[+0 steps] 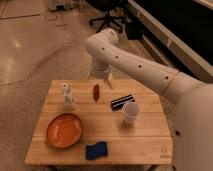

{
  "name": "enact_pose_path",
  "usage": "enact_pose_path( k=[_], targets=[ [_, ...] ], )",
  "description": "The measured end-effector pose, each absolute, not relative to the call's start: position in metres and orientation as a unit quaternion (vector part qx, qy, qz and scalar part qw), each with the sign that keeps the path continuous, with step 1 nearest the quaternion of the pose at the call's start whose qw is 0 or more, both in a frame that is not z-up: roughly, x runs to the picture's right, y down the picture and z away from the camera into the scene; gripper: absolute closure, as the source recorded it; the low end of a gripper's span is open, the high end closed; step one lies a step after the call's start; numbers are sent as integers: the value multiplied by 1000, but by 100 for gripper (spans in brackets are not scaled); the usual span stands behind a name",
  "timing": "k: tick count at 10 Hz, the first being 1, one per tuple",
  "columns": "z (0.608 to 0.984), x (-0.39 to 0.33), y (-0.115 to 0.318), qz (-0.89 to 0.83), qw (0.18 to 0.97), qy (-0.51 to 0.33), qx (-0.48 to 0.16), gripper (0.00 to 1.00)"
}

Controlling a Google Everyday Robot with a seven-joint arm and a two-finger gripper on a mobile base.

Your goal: Knock the bottle over

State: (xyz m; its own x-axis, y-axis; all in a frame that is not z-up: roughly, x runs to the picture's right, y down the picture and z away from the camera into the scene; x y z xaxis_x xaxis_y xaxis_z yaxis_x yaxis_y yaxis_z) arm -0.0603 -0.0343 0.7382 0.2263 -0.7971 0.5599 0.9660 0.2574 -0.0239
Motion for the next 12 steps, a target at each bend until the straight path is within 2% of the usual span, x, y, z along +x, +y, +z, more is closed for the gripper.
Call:
enact_pose_path(
  k=[6,12],
  targets=[
    [747,-139,-41,-607,732,-259,-168,20],
    [767,-188,-21,-630,708,-268,-173,20]
  ],
)
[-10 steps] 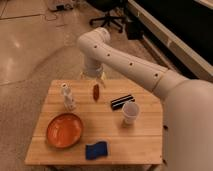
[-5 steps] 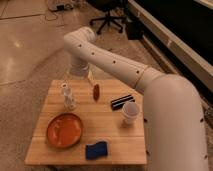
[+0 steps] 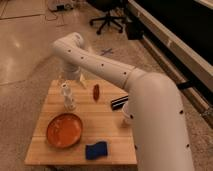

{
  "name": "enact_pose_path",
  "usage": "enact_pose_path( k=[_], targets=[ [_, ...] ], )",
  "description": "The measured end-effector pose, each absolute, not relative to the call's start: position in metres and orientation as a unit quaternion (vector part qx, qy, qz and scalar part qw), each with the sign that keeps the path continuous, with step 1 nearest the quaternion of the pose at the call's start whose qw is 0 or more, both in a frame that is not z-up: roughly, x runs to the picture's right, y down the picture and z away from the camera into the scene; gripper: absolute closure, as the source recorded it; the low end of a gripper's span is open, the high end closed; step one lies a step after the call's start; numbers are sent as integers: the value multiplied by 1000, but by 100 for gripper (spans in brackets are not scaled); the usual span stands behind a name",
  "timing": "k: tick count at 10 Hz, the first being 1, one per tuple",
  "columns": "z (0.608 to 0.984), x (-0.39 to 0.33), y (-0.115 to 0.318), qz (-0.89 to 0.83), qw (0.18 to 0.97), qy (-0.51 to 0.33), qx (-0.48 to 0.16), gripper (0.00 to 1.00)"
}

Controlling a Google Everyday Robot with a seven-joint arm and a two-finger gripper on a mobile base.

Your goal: Knock the bottle over

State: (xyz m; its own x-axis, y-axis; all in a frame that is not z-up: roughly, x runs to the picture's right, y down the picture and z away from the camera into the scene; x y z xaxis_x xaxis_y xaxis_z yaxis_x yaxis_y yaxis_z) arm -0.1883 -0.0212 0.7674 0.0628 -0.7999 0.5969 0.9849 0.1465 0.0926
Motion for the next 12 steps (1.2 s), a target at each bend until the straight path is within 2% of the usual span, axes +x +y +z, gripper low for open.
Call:
enact_pose_path(
  k=[7,12],
  targets=[
    [804,-210,-18,-645,702,-236,-190,20],
    [833,-161,-9,-622,714,-228,-227,20]
  ],
)
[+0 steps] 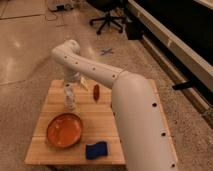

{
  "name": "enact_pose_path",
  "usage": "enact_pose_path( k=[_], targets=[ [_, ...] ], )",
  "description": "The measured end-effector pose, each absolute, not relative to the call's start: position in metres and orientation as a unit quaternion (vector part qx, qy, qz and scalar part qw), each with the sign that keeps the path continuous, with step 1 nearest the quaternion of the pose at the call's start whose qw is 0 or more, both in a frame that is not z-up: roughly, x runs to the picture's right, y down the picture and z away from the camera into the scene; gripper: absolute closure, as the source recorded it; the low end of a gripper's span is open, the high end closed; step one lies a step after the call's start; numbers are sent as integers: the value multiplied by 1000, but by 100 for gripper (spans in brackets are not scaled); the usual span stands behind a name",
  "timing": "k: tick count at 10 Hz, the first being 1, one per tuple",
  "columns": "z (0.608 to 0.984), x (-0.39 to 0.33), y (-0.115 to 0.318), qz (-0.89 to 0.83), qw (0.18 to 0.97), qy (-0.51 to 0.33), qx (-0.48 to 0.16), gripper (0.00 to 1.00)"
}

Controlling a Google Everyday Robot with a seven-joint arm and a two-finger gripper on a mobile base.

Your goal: Knock the bottle over

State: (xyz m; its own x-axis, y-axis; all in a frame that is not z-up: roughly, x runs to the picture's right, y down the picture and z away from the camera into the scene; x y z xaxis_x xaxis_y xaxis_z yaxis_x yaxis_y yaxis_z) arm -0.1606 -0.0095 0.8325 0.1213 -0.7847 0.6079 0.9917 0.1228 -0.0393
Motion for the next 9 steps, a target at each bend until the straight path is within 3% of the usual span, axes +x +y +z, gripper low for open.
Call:
enact_pose_path(
  k=[9],
  targets=[
    [832,-51,-12,-579,740,-241,-243,20]
  ],
)
